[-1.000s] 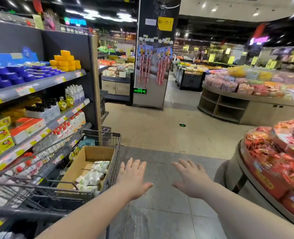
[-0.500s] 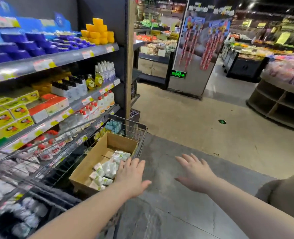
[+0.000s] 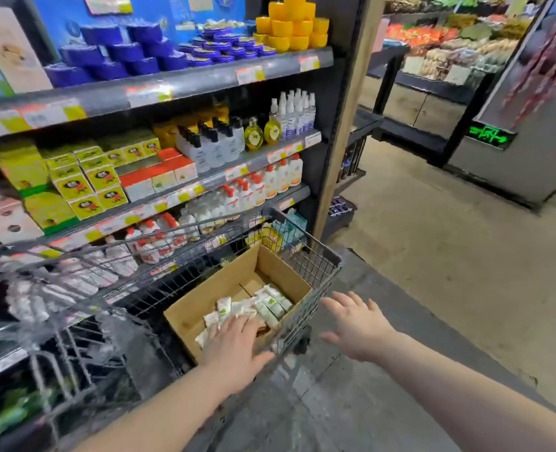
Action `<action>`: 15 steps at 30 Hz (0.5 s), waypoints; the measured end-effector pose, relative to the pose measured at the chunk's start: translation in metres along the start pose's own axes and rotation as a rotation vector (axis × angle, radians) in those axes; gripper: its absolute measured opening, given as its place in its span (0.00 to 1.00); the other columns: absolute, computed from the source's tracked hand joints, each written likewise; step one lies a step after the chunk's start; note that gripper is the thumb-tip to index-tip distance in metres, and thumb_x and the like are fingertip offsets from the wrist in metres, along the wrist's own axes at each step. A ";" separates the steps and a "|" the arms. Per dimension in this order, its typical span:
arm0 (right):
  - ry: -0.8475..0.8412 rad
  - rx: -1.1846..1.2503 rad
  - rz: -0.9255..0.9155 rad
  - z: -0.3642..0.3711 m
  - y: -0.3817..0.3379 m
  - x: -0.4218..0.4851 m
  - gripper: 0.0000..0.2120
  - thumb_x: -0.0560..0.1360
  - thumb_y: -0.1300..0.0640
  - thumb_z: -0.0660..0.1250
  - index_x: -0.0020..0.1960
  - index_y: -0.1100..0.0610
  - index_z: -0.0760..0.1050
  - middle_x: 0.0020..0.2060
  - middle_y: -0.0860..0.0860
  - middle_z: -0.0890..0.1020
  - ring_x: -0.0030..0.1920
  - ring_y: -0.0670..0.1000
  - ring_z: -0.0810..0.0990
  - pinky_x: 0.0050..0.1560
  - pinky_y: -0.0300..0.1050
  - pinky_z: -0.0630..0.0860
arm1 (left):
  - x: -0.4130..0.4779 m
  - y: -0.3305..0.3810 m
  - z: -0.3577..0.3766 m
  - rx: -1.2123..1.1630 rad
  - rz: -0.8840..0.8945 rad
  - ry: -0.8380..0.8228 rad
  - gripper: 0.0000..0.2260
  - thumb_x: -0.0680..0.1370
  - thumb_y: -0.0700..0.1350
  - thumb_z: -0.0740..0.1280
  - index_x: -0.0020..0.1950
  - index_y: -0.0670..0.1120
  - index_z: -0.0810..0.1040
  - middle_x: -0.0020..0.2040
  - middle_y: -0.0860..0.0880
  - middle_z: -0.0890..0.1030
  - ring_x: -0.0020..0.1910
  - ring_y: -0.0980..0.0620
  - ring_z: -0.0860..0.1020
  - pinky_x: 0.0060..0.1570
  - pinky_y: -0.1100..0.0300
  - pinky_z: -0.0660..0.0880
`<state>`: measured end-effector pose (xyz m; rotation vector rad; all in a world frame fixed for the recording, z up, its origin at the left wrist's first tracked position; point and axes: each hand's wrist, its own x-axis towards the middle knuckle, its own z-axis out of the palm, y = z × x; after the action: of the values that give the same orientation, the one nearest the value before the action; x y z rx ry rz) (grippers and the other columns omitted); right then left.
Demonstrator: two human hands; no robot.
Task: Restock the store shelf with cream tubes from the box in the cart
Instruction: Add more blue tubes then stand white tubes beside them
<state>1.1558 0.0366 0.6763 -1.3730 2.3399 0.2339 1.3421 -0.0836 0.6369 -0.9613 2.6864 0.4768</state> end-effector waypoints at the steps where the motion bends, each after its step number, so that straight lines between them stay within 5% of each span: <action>1: -0.009 -0.012 -0.036 -0.003 -0.002 0.015 0.32 0.78 0.40 0.58 0.77 0.48 0.50 0.77 0.50 0.53 0.77 0.57 0.50 0.74 0.60 0.51 | 0.008 -0.006 -0.001 -0.012 -0.035 0.001 0.30 0.78 0.62 0.56 0.76 0.50 0.54 0.77 0.49 0.56 0.76 0.47 0.54 0.75 0.46 0.50; 8: -0.086 -0.065 -0.130 -0.015 -0.011 0.121 0.32 0.77 0.39 0.58 0.76 0.48 0.52 0.77 0.49 0.54 0.77 0.54 0.51 0.74 0.55 0.53 | 0.079 -0.061 0.008 -0.086 -0.193 -0.029 0.29 0.79 0.61 0.55 0.76 0.50 0.55 0.75 0.49 0.60 0.74 0.48 0.60 0.72 0.51 0.58; 15: -0.212 -0.044 -0.091 -0.017 -0.014 0.216 0.31 0.76 0.41 0.61 0.74 0.50 0.57 0.72 0.51 0.65 0.72 0.54 0.64 0.70 0.54 0.64 | 0.133 -0.112 0.019 -0.137 -0.311 -0.109 0.30 0.77 0.63 0.57 0.74 0.48 0.60 0.71 0.49 0.67 0.70 0.48 0.64 0.67 0.55 0.63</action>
<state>1.0712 -0.1475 0.5993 -1.3983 2.1058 0.3867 1.3171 -0.2328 0.5504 -1.3222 2.3740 0.6303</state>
